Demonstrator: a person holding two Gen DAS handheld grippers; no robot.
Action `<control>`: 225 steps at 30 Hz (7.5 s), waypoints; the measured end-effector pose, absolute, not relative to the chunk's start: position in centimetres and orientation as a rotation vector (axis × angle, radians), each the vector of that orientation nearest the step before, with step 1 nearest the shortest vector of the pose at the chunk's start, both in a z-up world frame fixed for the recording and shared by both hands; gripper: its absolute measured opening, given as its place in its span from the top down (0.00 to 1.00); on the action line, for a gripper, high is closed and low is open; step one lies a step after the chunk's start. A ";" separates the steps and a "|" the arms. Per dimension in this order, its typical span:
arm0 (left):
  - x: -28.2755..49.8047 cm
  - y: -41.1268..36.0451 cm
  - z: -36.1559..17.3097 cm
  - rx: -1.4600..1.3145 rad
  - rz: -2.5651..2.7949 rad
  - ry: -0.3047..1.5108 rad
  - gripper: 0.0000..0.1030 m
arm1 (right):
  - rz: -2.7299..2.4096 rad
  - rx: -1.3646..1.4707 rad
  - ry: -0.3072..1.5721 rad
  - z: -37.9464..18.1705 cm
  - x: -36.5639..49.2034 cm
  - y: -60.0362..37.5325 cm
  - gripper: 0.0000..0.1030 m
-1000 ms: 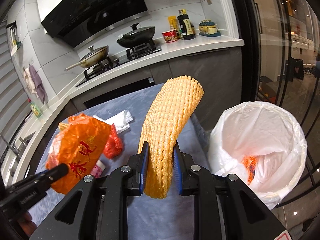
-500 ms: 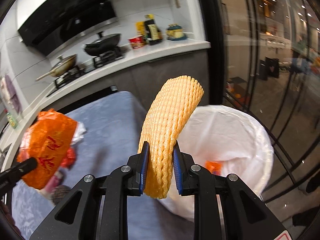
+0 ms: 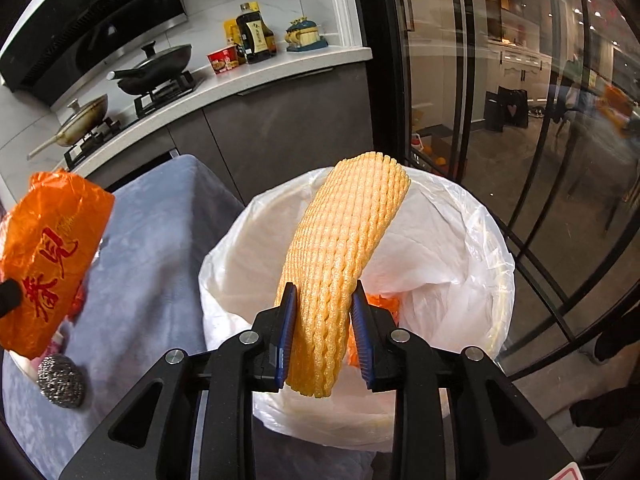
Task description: Collect trash
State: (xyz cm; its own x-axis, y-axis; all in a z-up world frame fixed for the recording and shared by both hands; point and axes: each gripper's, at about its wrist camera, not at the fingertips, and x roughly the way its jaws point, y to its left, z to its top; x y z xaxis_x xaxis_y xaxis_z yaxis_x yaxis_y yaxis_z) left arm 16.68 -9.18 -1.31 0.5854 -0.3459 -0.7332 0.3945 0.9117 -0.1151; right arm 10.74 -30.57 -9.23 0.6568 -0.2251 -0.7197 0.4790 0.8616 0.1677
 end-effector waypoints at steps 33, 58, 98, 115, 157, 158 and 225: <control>15.4 -22.2 -3.7 0.210 -0.608 0.876 0.80 | -0.485 0.411 0.715 -8.8 7.0 -34.3 0.47; 16.6 -20.0 -3.3 0.171 -0.540 0.859 0.53 | -0.472 0.405 0.680 -7.0 6.8 -33.3 0.46; 22.8 10.1 -3.1 -0.093 -0.089 0.849 0.31 | -0.063 0.229 0.707 -2.6 20.5 -11.0 0.41; 32.9 18.2 0.0 -0.146 -0.042 0.793 0.22 | 0.104 0.223 0.882 -4.6 36.0 -8.5 0.41; 31.5 10.2 2.6 -0.089 -0.241 0.842 0.96 | 0.150 0.317 0.734 1.1 27.8 -15.0 0.96; 30.8 9.7 3.3 -0.085 -0.252 0.829 0.96 | 0.143 0.321 0.725 1.6 27.2 -15.4 0.96; 15.4 -23.9 -2.7 0.223 -0.628 0.888 0.67 | -0.323 0.543 0.710 -6.1 5.0 -38.5 0.89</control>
State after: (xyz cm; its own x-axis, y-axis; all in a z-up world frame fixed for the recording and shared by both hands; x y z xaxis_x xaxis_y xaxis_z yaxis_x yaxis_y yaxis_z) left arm 15.41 -23.92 -2.75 0.4669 -0.4176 -0.7795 0.5961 0.7997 -0.0714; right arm 5.00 -38.51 -6.14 0.7178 -0.0974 -0.6894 0.4549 0.8152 0.3585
